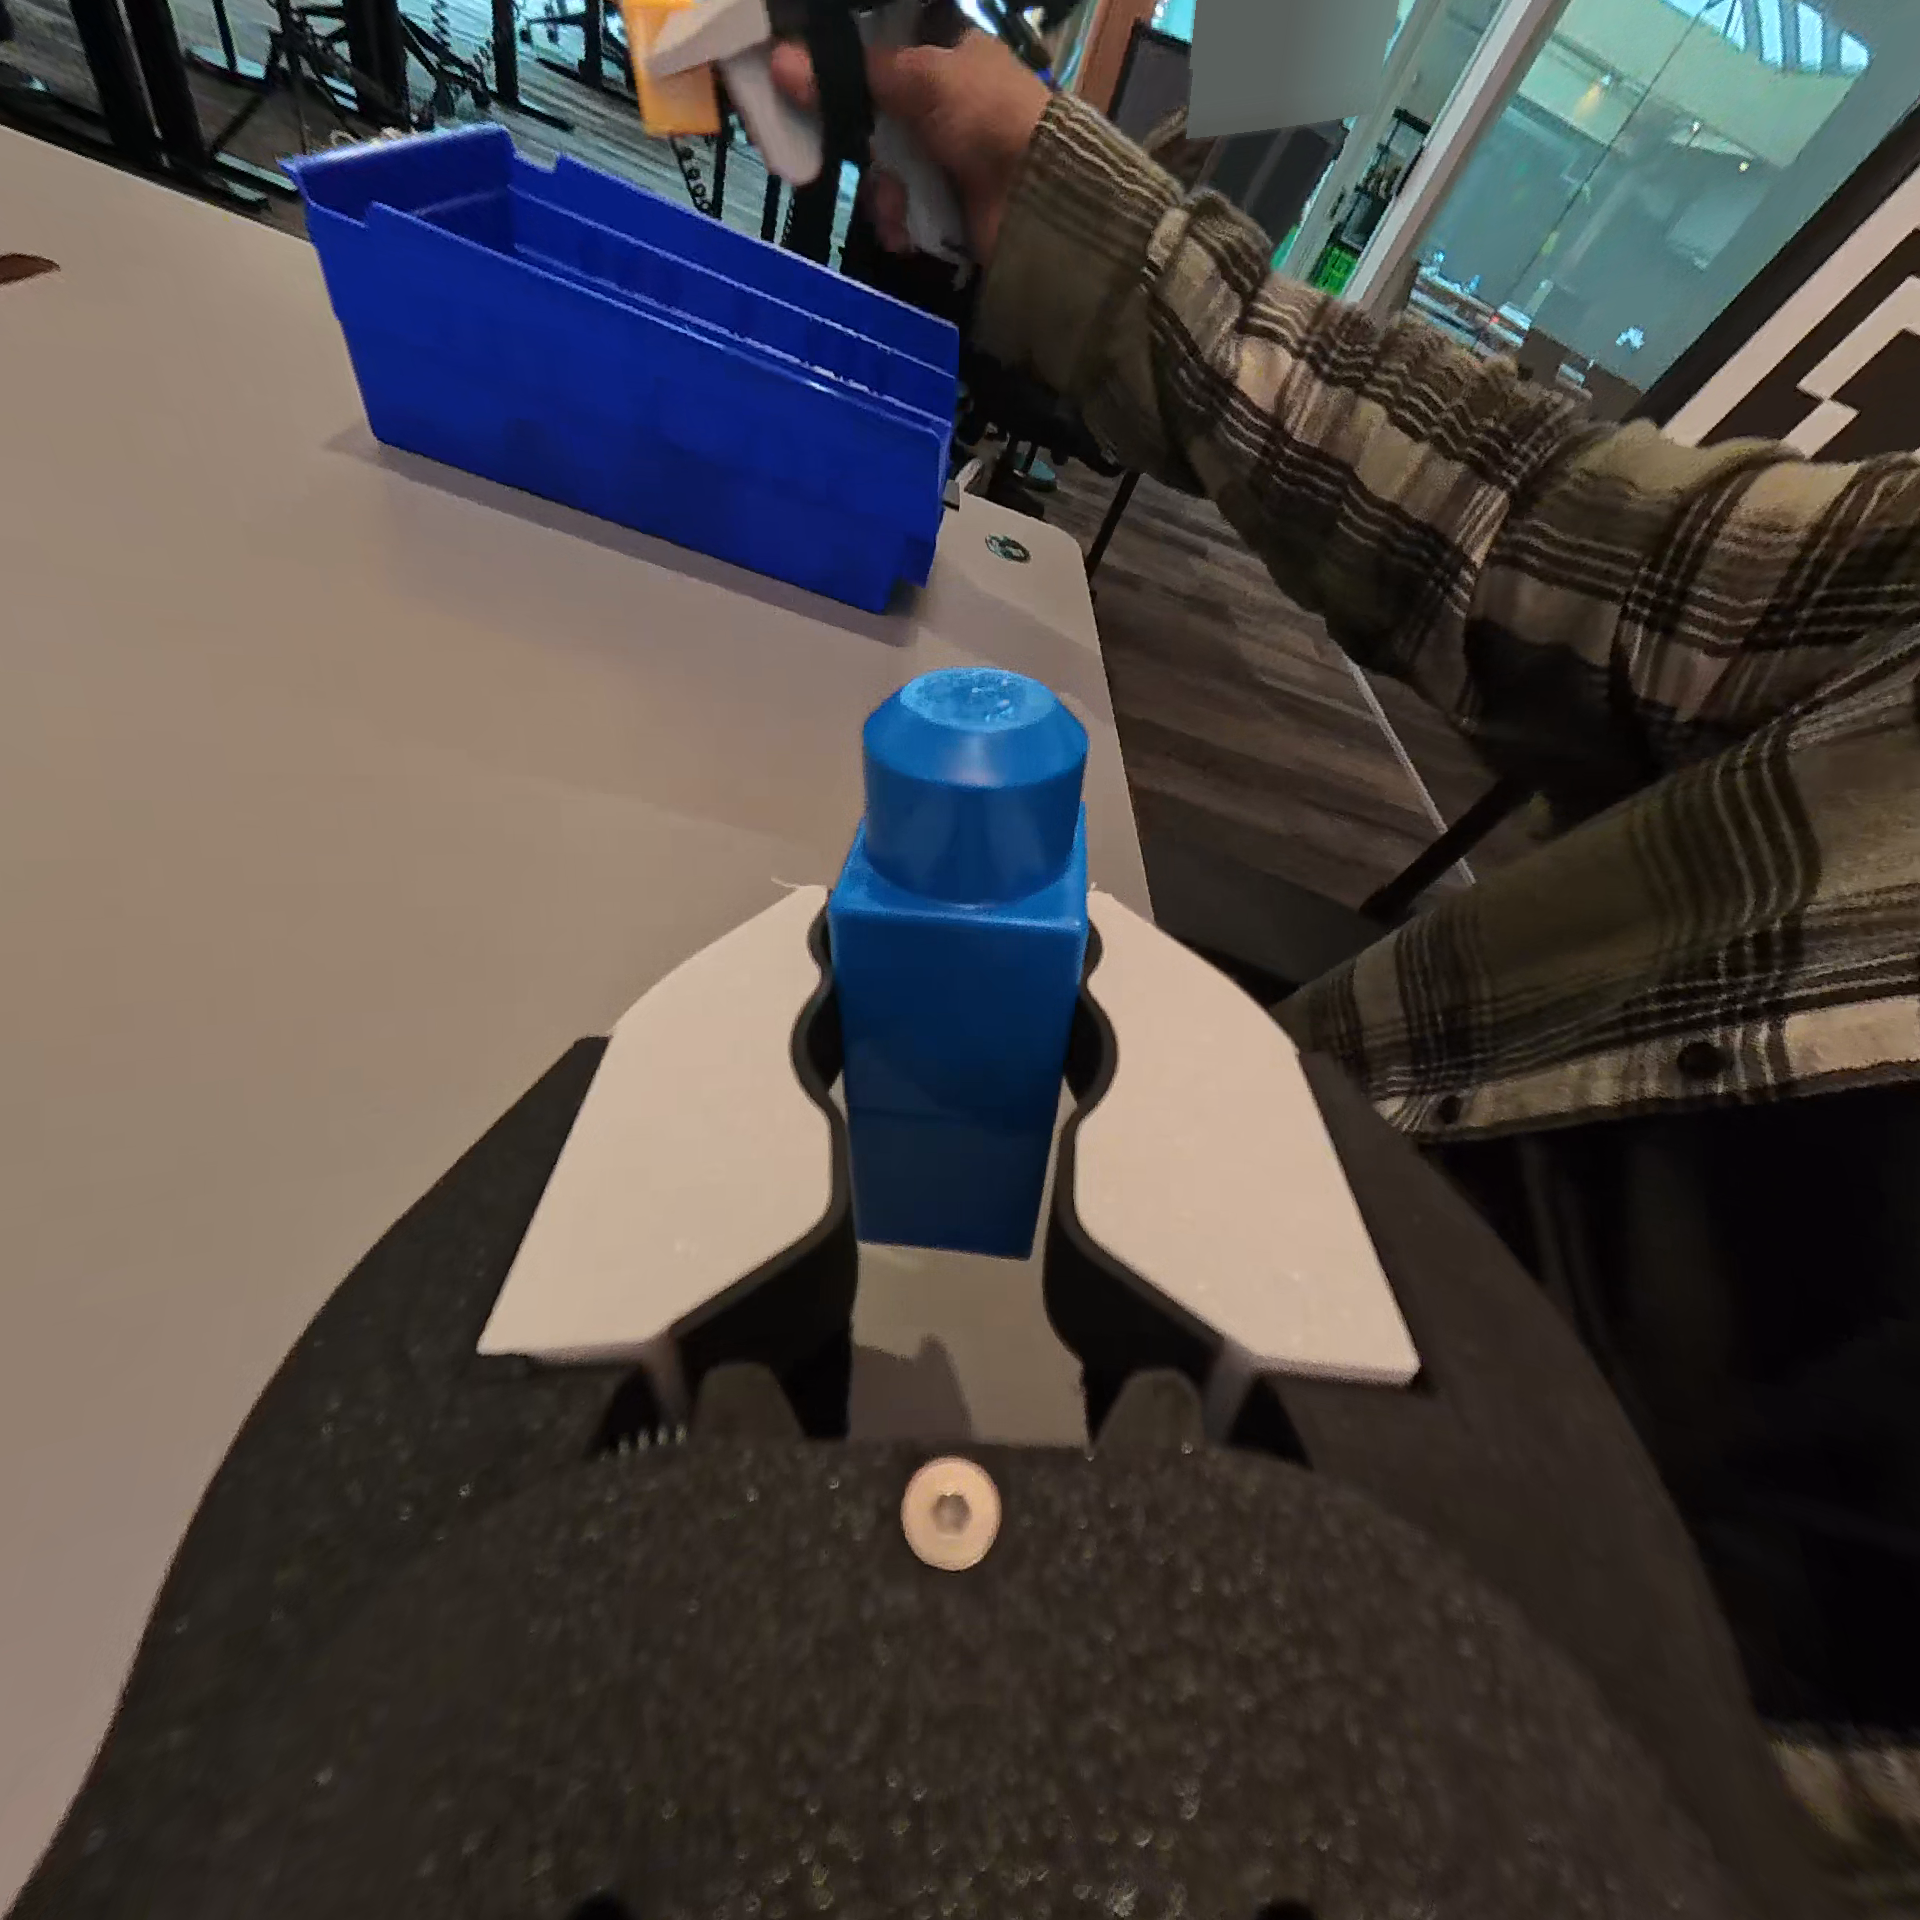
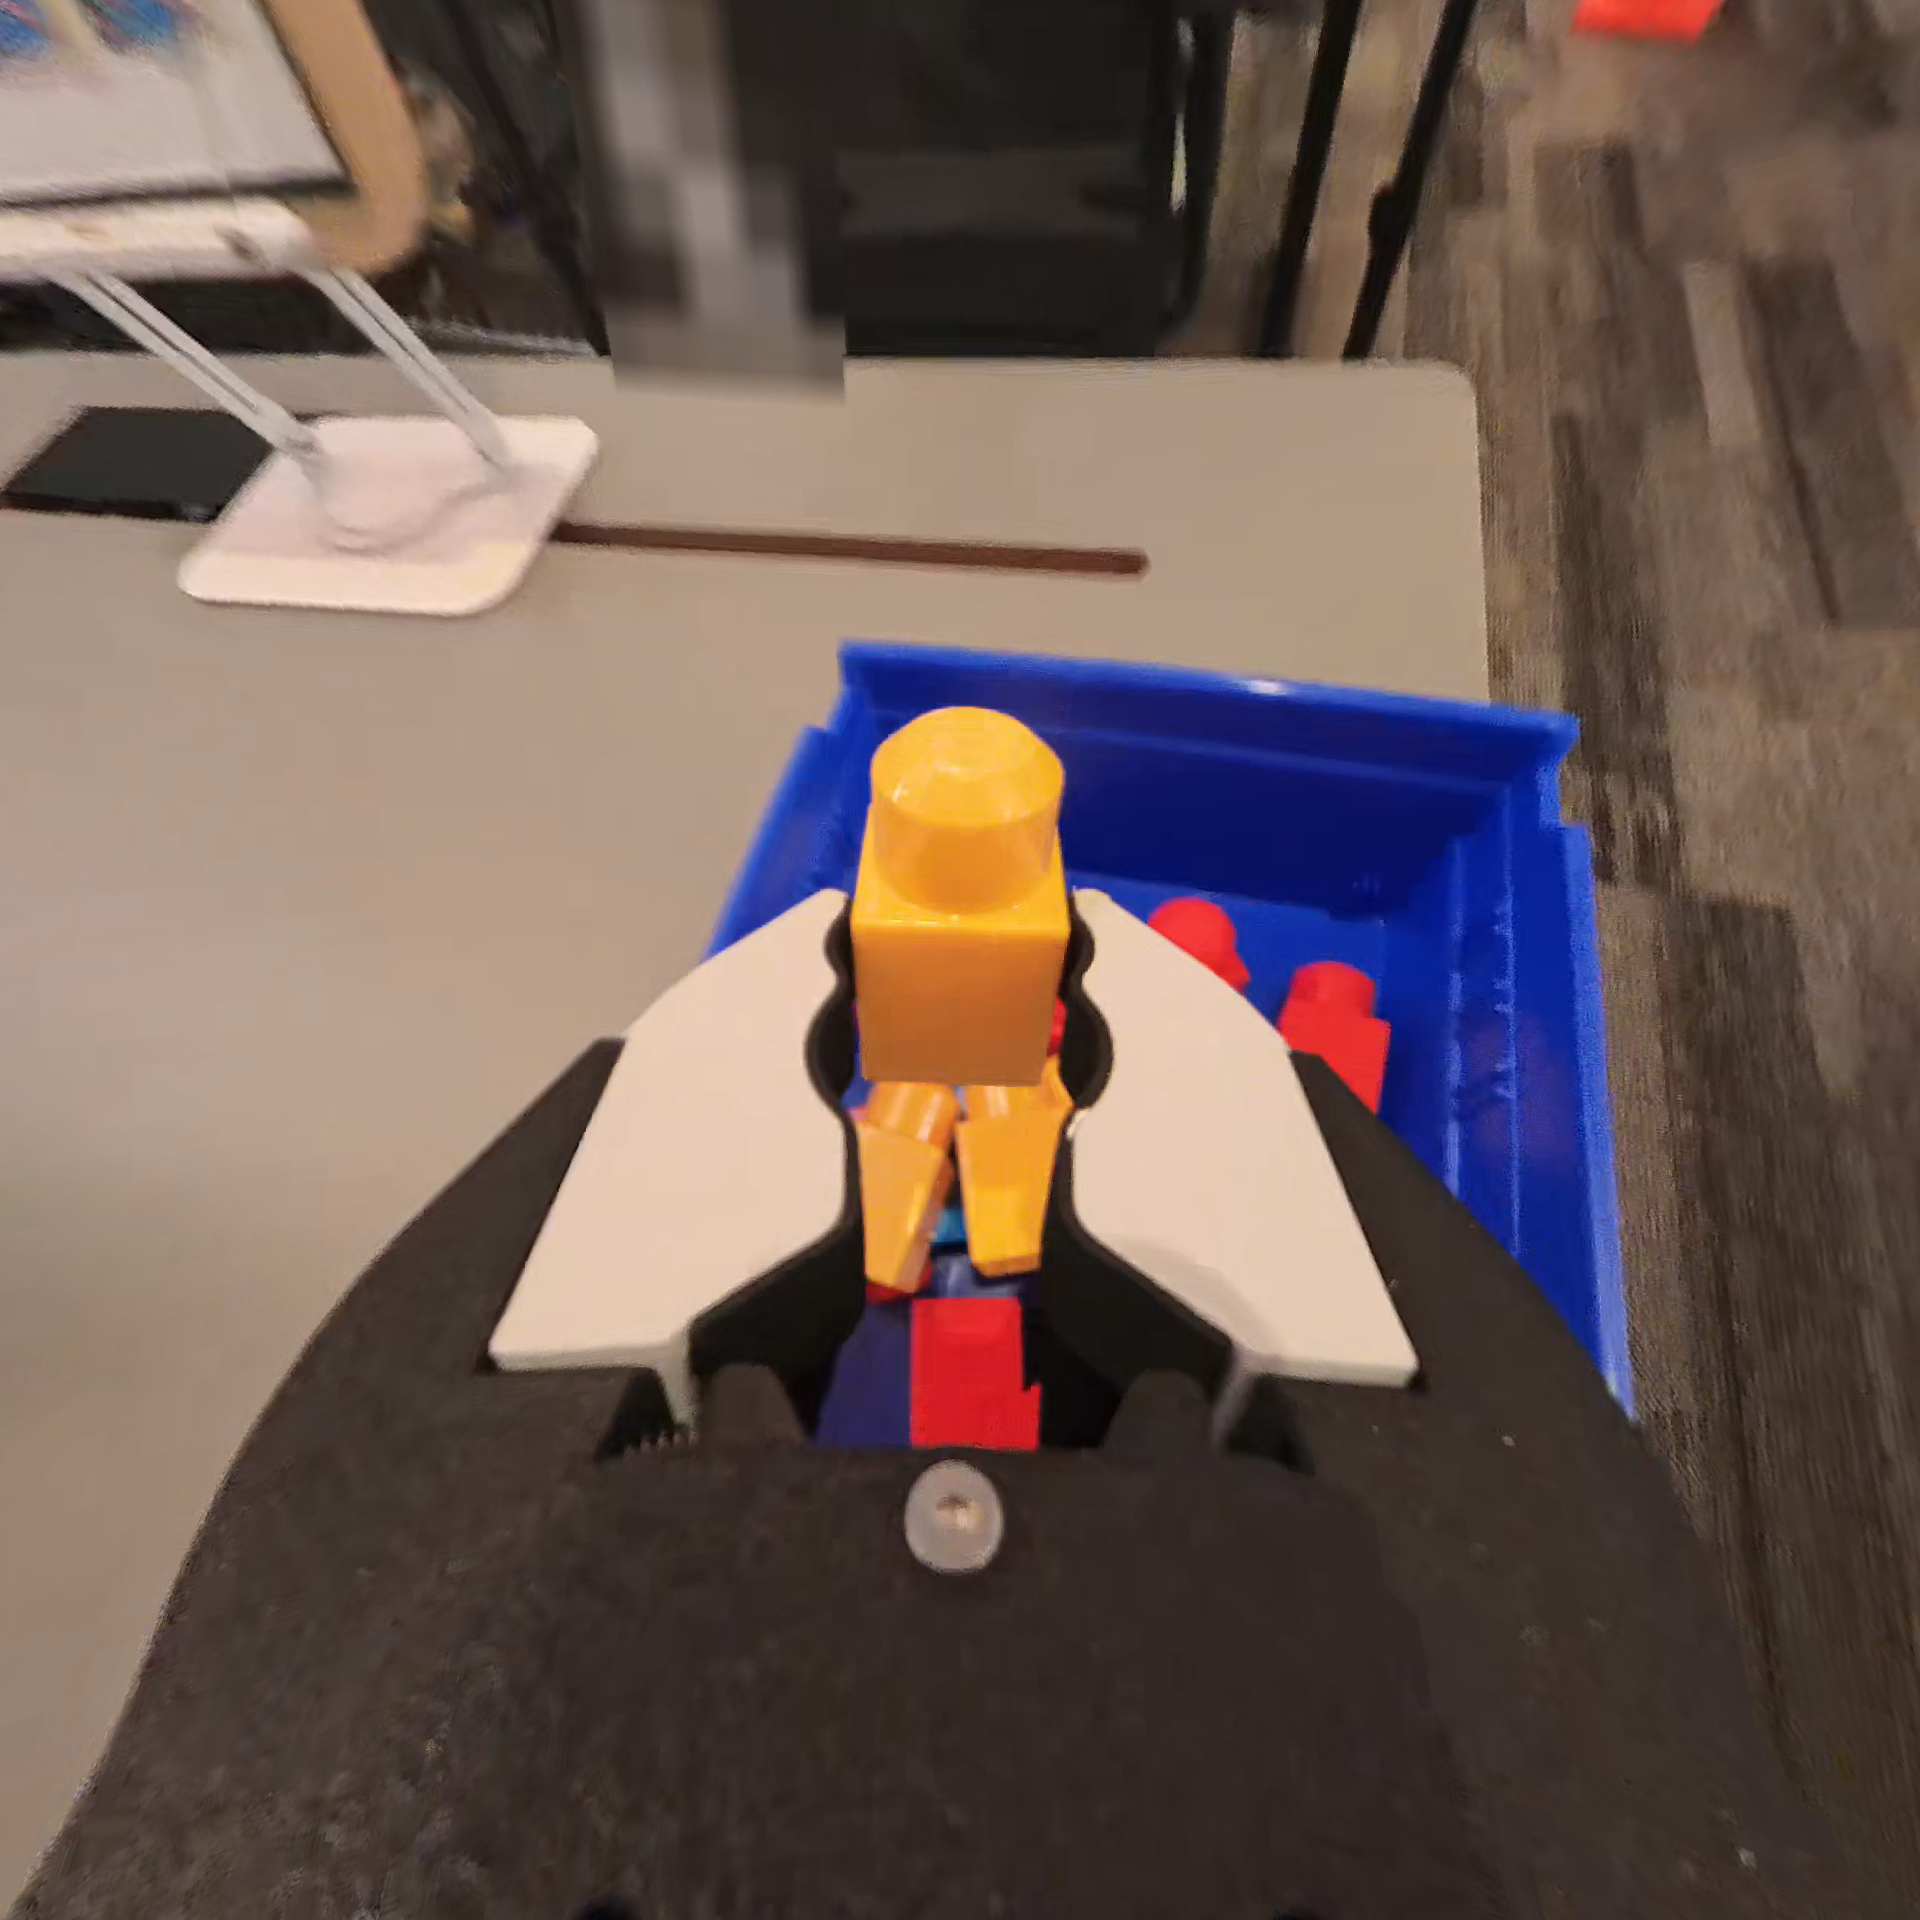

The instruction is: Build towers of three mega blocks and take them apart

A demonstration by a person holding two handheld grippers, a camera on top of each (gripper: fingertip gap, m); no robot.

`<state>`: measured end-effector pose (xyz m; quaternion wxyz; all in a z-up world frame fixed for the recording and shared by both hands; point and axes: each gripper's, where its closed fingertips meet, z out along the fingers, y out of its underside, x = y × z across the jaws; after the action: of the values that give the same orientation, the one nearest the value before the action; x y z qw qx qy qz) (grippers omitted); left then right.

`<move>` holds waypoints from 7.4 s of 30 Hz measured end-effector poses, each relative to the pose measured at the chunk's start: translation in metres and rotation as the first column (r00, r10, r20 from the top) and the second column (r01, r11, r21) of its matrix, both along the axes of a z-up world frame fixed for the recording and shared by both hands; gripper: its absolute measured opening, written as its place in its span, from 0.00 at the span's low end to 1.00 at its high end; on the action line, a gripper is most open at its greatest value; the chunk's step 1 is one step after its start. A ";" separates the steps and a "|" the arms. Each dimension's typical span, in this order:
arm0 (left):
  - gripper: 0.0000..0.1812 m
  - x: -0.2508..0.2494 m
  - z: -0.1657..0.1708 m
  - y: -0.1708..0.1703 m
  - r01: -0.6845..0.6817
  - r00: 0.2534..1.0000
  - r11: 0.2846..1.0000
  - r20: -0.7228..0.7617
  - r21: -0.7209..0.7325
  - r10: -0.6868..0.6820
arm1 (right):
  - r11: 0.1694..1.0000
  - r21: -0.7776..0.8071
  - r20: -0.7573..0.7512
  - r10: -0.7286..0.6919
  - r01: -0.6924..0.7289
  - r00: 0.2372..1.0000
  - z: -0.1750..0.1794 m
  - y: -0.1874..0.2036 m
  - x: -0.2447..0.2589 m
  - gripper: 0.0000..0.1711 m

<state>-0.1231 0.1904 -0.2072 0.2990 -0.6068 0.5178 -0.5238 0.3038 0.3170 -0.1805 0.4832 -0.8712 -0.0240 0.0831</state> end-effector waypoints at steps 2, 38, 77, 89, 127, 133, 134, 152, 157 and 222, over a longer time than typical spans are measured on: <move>0.22 0.002 -0.002 -0.002 0.007 1.000 1.000 -0.017 0.004 -0.007 | 0.998 -0.064 0.017 -0.004 0.006 1.000 -0.024 0.008 0.006 0.21; 0.29 0.010 0.004 -0.001 0.004 0.998 0.999 0.064 -0.051 -0.001 | 0.328 0.392 -0.215 0.941 -0.860 0.261 0.035 -0.106 -0.453 0.16; 0.22 0.007 0.005 -0.009 -0.017 1.000 0.999 0.022 -0.039 0.018 | 0.993 0.118 0.019 0.008 -0.010 1.000 -0.013 0.063 -0.004 0.43; 0.22 0.018 0.003 -0.010 -0.002 0.999 0.999 0.033 -0.043 0.003 | 0.427 0.361 -0.124 0.903 -0.829 0.411 0.050 -0.100 -0.371 0.27; 0.45 0.004 0.006 -0.021 -0.011 0.997 0.997 0.073 -0.082 0.017 | 0.992 -0.027 0.171 -0.113 0.120 0.979 -0.043 -0.054 0.043 0.36; 0.44 -0.028 0.026 0.003 -0.148 0.987 0.989 0.064 -0.012 0.148 | 0.980 0.165 0.087 0.102 -0.115 0.991 0.010 -0.053 -0.075 0.37; 0.43 -0.040 0.033 0.011 -0.193 0.979 0.981 0.064 0.017 0.192 | 0.968 0.189 0.083 0.149 -0.162 0.985 0.016 -0.055 -0.100 0.37; 0.43 -0.432 0.038 0.229 -0.876 0.268 0.309 -0.160 0.370 0.950 | 0.740 0.456 -0.155 0.613 -0.495 0.774 0.019 -0.082 -0.311 0.35; 0.44 -0.446 0.000 0.256 -0.878 0.220 0.312 -0.272 0.363 0.937 | 0.731 0.444 -0.142 0.628 -0.518 0.765 0.012 -0.087 -0.314 0.31; 0.20 0.025 0.041 0.045 0.057 0.984 0.991 0.177 -0.123 -0.034 | 0.447 0.457 -0.291 0.892 -0.769 0.346 -0.023 -0.086 -0.444 0.21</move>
<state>-0.0980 0.2357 -0.1660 0.2916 -0.5643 0.4687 -0.6139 -0.1400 0.2314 -0.2033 0.4606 -0.6153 -0.3519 0.5344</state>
